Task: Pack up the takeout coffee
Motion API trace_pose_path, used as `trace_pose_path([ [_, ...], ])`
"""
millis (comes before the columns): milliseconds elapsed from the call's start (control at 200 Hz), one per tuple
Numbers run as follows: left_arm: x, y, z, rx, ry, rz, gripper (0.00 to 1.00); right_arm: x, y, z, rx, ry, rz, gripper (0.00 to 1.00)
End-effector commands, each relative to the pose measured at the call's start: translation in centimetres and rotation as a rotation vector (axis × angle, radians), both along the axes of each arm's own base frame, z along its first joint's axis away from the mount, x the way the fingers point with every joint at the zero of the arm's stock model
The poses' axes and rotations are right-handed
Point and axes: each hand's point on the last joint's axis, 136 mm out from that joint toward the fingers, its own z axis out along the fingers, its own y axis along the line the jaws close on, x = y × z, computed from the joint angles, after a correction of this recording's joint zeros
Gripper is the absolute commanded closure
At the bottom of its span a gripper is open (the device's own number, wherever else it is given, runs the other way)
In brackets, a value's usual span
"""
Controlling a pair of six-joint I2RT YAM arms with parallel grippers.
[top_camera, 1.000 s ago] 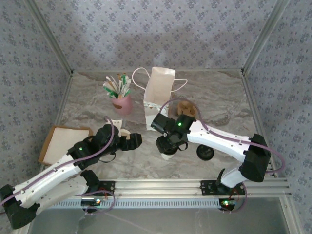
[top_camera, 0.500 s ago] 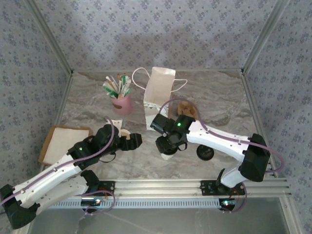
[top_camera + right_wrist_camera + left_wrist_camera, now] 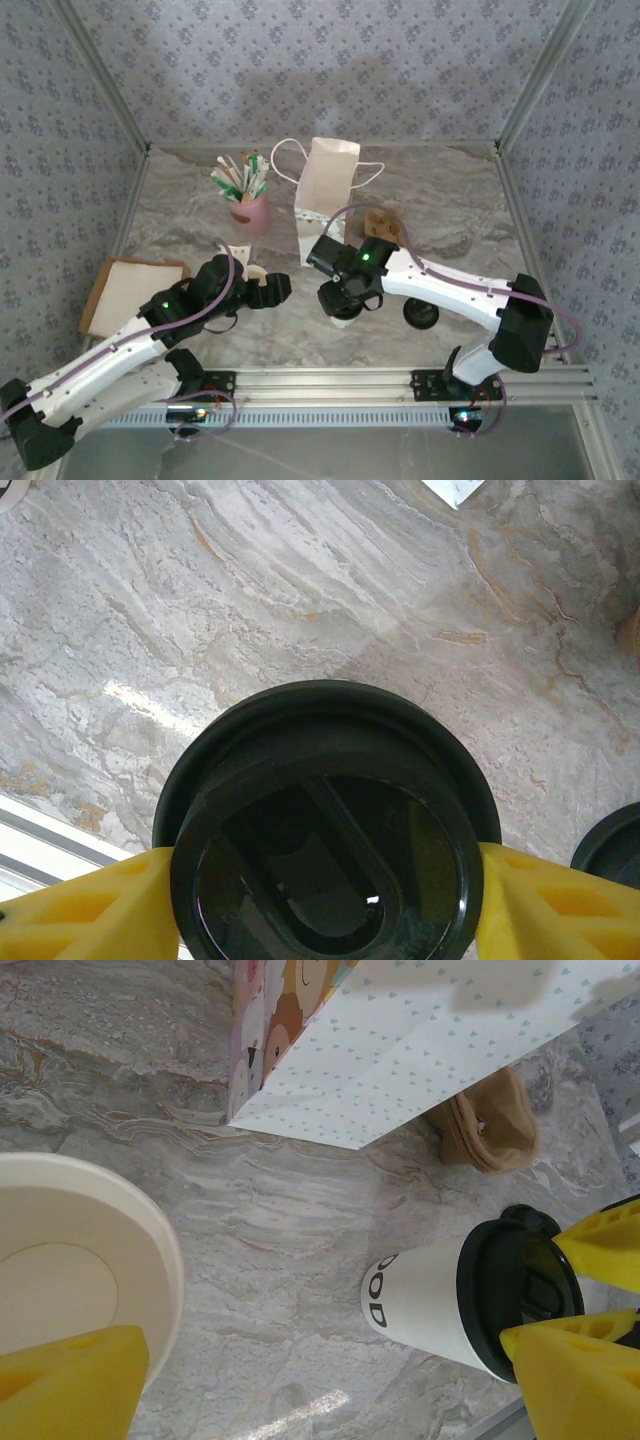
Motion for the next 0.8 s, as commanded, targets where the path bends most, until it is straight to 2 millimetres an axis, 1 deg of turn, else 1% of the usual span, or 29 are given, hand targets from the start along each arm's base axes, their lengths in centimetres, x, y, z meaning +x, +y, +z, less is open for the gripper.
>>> trace_pose_path([
  [0,0.2,-0.3,0.6,-0.028,-0.005,0.001,0.06,-0.5,-0.4,-0.5,-0.024,0.011,0.003,0.31],
  [75,0.2,-0.3,0.7,-0.029,-0.007,-0.001,0.06,-0.4,-0.3,-0.1,-0.014,0.003,0.002,0.31],
  [180,0.2,-0.4,0.7,-0.028,-0.006,0.000,0.06,-0.5,-0.4,-0.3,-0.017,0.010,0.004,0.31],
  [365,0.2,-0.5,0.6,-0.028,-0.002,-0.003,0.06,-0.8,-0.6,-1.4,-0.032,0.025,0.003,0.31],
  [455,0.2,-0.5,0.6,-0.030,-0.002,-0.004,0.06,-0.9,-1.0,-2.0,-0.051,0.033,-0.001,0.31],
  [610,0.2,-0.5,0.5,-0.030,0.000,-0.003,0.06,-0.9,-1.1,-2.1,-0.055,0.032,-0.006,0.31],
  [615,0.2,-0.5,0.5,-0.029,0.000,-0.003,0.06,-1.3,-1.8,-3.1,-0.082,0.047,-0.006,0.31],
  [630,0.2,-0.5,0.5,-0.031,0.000,-0.004,0.06,-1.3,-1.9,-3.2,-0.086,0.048,-0.006,0.31],
  [795,0.2,-0.5,0.4,-0.029,0.004,-0.002,0.06,-1.6,-2.2,-3.7,-0.093,0.056,-0.013,0.31],
])
